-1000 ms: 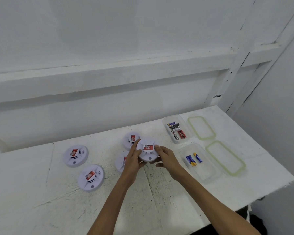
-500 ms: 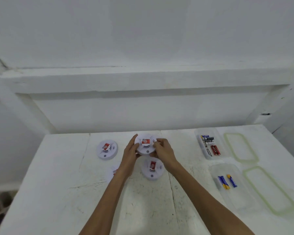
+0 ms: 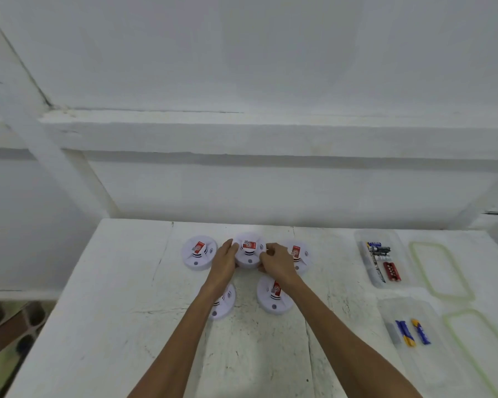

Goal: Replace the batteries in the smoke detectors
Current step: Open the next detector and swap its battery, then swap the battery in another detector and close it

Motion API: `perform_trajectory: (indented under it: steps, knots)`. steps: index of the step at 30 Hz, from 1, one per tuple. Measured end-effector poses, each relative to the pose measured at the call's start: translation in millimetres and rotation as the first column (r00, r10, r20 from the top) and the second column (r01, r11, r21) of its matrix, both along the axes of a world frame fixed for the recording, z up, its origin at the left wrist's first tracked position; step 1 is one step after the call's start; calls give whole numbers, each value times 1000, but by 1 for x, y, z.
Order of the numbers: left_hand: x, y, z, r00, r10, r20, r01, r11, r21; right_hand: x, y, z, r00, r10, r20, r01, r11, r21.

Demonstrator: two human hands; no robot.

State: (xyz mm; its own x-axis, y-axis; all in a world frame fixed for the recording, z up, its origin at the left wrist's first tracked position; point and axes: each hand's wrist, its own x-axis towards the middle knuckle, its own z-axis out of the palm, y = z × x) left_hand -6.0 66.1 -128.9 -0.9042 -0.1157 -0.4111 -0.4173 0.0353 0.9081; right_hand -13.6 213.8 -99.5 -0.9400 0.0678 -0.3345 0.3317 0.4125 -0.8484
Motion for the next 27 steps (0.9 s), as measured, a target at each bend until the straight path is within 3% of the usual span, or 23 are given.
perform_trajectory:
  steps: [4,10,15,20,27]
  knots:
    - [8,10,19,999,-40,-10,39,991,-131,-2,1,-4,1000,8,-1,-8,999,43]
    - [5,12,9,999,-33,-37,27,988,-151,-1,2,-5,1000,24,-12,-22,995,101]
    - [11,14,9,992,-37,-122,15,985,-174,3,14,-4,997,44,-65,-40,997,59]
    - [7,26,16,945,-164,-282,34,909,-416,9,41,6,977,-29,-213,47,996,81]
    - [-6,71,26,914,-343,-216,262,907,-331,18,89,1,963,-126,-239,171,969,177]
